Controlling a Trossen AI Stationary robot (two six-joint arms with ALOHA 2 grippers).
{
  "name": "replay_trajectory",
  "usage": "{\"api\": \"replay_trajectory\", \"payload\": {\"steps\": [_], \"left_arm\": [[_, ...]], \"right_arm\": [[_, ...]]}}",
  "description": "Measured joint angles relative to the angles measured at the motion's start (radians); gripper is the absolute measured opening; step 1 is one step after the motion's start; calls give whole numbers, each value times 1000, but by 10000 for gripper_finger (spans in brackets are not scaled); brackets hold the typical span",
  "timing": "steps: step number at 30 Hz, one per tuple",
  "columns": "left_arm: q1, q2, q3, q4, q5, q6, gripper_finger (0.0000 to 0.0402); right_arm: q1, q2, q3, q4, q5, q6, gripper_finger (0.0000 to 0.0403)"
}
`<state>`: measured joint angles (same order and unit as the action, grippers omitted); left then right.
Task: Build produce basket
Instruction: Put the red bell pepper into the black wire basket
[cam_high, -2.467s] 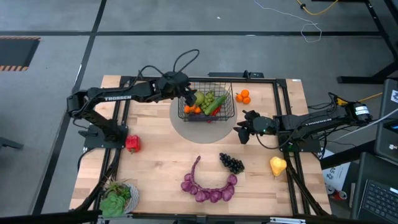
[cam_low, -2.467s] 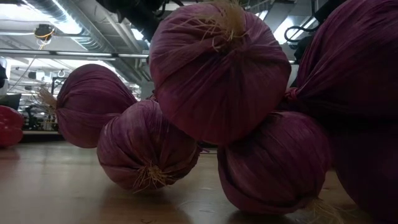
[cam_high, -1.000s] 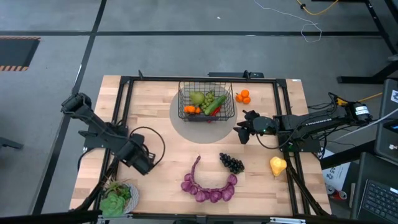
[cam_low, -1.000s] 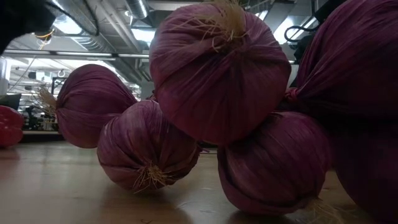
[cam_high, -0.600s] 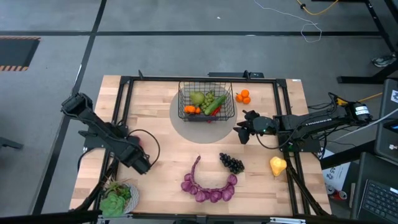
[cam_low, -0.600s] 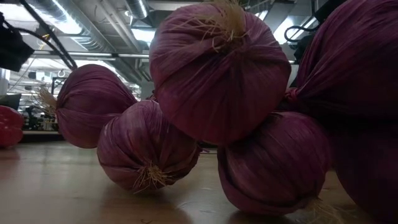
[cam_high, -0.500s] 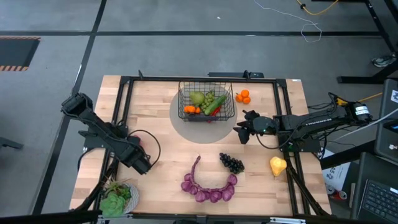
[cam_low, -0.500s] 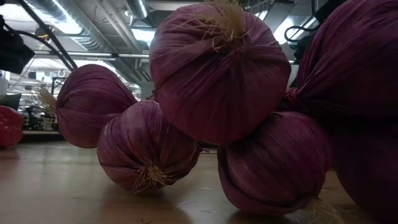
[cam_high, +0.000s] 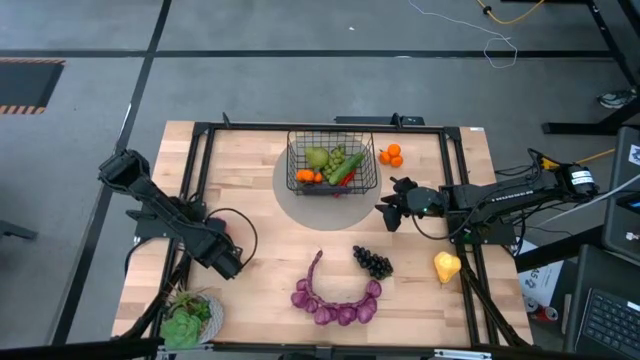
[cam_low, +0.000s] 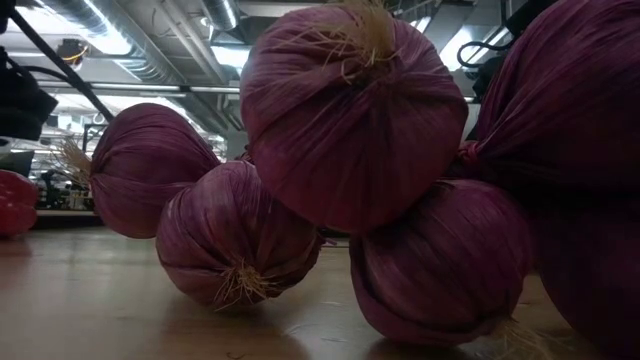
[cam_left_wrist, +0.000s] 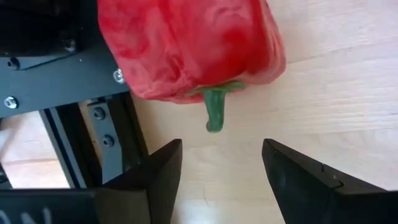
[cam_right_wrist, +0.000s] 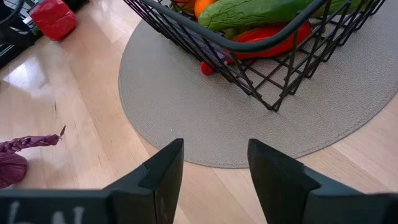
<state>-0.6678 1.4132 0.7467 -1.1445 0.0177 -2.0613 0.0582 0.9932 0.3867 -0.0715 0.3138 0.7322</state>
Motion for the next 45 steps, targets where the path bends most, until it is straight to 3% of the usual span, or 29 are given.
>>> {"api": "replay_trajectory", "payload": {"steps": [17, 36, 41, 45], "left_arm": [[97, 0, 0, -37, -54, 27, 209], [103, 0, 0, -47, -26, 82, 12], [103, 0, 0, -48, -73, 111, 9], [103, 0, 2, -48, -185, 145, 4]], "right_arm": [[0, 0, 0, 0, 0, -2, 181], [0, 0, 0, 0, 0, -3, 181], [0, 0, 0, 0, 0, -5, 181], [0, 0, 0, -1, 0, -4, 181]]}}
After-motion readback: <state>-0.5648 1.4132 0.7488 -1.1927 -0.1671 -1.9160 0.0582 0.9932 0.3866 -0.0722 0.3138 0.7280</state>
